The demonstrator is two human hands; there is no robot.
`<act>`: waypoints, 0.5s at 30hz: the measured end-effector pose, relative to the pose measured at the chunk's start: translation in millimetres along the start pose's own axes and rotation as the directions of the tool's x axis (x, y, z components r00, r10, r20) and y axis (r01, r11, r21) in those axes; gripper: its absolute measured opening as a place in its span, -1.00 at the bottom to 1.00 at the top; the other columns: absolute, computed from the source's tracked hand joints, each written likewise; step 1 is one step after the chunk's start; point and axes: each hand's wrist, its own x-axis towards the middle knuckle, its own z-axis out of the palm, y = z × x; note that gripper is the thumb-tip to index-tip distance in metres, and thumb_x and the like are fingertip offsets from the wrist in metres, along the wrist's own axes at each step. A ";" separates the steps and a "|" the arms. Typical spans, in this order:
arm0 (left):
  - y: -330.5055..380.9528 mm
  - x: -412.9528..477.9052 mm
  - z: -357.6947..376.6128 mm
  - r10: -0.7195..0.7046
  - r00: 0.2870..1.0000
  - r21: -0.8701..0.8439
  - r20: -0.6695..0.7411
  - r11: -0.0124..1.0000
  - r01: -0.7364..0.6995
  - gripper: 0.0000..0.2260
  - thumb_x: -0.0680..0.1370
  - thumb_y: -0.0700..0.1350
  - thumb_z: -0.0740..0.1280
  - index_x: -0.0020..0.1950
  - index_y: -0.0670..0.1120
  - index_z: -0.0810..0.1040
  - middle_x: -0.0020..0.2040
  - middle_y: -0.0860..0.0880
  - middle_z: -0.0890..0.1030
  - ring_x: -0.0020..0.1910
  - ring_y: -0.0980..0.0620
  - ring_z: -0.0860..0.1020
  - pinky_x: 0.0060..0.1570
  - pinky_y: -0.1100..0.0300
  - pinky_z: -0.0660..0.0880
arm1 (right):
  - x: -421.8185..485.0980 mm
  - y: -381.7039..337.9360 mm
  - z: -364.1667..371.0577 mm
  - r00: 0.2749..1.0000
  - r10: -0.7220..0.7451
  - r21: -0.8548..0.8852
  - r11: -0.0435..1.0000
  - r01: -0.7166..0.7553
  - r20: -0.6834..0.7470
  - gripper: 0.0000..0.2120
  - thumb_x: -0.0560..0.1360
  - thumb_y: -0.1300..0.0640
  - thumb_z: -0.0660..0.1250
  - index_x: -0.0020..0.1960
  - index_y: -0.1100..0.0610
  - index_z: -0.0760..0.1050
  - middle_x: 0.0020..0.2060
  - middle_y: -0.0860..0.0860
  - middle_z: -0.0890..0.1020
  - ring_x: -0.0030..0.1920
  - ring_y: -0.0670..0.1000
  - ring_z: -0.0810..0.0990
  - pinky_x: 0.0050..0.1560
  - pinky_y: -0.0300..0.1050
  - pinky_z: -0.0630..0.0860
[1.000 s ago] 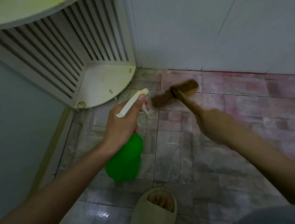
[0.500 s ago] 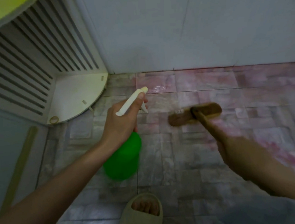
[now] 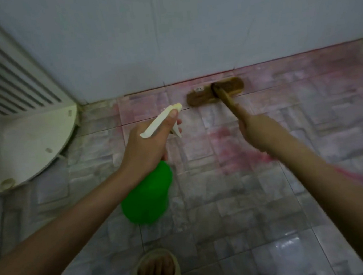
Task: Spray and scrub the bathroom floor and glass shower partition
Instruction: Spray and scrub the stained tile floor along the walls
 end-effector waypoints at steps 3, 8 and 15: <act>4.5 3.6 10.8 0.028 0.999 0.013 0.041 1.000 -0.028 -0.66 0.63 0.19 0.25 -0.06 0.02 0.72 -0.13 -0.09 0.75 -0.59 0.02 0.48 -0.45 0.23 0.46 | -54.7 17.6 -23.4 0.983 0.069 -0.018 0.998 -0.067 0.168 -0.34 0.64 0.16 0.00 0.43 -0.42 -0.27 -0.33 0.09 0.54 -0.48 0.01 0.46 -0.47 -0.11 0.47; 3.2 6.9 26.4 0.067 0.989 0.022 0.135 0.997 -0.070 -0.61 0.57 0.29 0.24 -0.08 0.05 0.73 -0.16 -0.31 0.70 -0.60 -0.04 0.50 -0.46 0.23 0.45 | -121.4 11.9 -1.8 0.973 0.125 -0.014 0.992 -0.124 0.192 -0.26 0.63 0.12 0.04 0.38 -0.39 -0.47 -0.33 0.02 0.53 -0.41 0.00 0.50 -0.25 0.02 0.60; -1.6 -9.5 51.6 0.050 0.961 0.061 0.272 0.996 -0.069 -0.59 0.56 0.33 0.25 -0.07 0.07 0.73 -0.27 -0.26 0.69 -0.58 -0.01 0.51 -0.35 0.12 0.53 | -180.7 43.0 -28.0 0.921 0.236 -0.030 0.971 -0.239 0.308 -0.49 0.66 0.03 -0.03 0.45 -0.37 -0.18 -0.30 -0.06 0.47 -0.44 -0.11 0.45 -0.47 -0.29 0.46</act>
